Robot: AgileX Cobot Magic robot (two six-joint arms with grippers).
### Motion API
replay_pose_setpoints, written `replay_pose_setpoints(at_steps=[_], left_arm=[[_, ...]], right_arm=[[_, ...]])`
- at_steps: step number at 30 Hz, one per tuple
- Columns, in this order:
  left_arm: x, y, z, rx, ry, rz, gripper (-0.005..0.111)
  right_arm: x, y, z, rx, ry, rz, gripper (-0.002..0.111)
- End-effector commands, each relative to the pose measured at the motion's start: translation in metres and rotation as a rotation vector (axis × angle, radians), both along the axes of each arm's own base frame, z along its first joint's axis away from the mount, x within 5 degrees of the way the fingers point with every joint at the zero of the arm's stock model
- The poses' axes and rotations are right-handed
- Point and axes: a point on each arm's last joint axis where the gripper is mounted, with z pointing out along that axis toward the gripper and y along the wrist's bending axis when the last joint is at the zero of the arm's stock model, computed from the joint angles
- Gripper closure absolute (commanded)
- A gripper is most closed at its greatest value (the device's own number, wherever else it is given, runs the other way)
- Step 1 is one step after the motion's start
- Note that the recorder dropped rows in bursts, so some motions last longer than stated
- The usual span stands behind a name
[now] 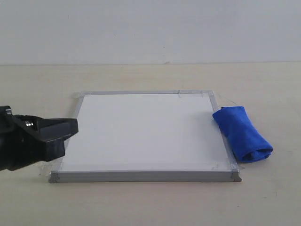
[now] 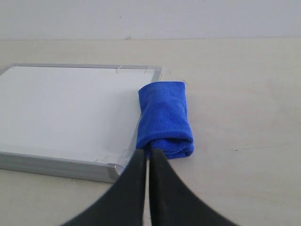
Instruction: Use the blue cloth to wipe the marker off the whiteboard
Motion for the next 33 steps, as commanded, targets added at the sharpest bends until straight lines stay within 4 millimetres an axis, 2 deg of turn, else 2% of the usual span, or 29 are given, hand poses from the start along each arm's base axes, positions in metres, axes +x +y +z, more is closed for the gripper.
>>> replay_pose_setpoints(at_steps=[1,5,8,11,16,23,25,33], left_arm=[[0.001,0.016,0.016,-0.04,-0.11,0.066,0.102],[-0.004,0.039,0.029,-0.072,-0.183,0.163,0.102],[-0.014,0.056,0.031,-0.051,-0.26,0.222,0.102],[-0.023,0.073,0.024,-0.029,-0.297,0.306,0.102],[-0.041,0.096,0.001,-0.017,-0.32,0.451,0.102],[-0.068,0.11,-0.02,-0.057,-0.505,0.555,0.102],[-0.073,0.112,-0.016,-0.057,-0.573,0.568,0.102],[-0.083,0.113,-0.021,0.023,-0.566,0.586,0.102]], right_arm=[[0.0,0.0,0.002,-0.006,-0.021,-0.003,0.109],[0.0,0.0,0.002,-0.006,-0.021,-0.003,0.109],[0.0,0.0,0.002,-0.006,-0.021,-0.003,0.109],[0.0,0.0,0.002,-0.006,-0.021,-0.003,0.109],[0.0,0.0,0.002,-0.006,-0.021,-0.003,0.109],[0.0,0.0,0.002,-0.006,-0.021,-0.003,0.109],[0.0,0.0,0.002,-0.006,-0.021,-0.003,0.109],[0.0,0.0,0.002,-0.006,-0.018,-0.003,0.109]])
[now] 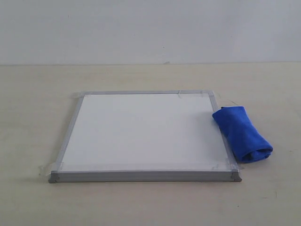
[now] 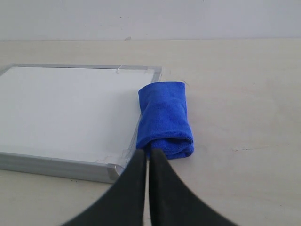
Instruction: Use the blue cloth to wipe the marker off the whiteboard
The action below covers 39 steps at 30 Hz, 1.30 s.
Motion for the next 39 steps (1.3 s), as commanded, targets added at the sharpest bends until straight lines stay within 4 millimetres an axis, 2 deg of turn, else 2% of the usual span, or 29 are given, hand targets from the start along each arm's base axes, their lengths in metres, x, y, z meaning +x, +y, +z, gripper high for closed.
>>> replay_pose_setpoints(at_steps=[1,5,16,33,39], left_arm=[[-0.004,0.001,-0.007,0.03,0.037,0.021,0.102],[-0.009,0.001,-0.011,0.039,0.07,0.034,0.102],[-0.011,0.0,-0.036,0.121,0.337,0.044,0.102],[-0.011,-0.001,-0.038,0.14,0.359,0.029,0.102],[-0.011,0.0,-0.038,0.21,0.36,0.032,0.102]], right_arm=[[0.0,0.0,0.001,-0.006,-0.016,-0.003,0.109],[0.0,0.0,0.001,-0.006,-0.016,-0.003,0.109],[0.0,0.0,0.001,-0.006,-0.016,-0.003,0.109],[0.0,0.0,0.001,-0.006,-0.016,-0.003,0.109],[0.0,0.0,0.001,-0.006,-0.016,-0.003,0.109]])
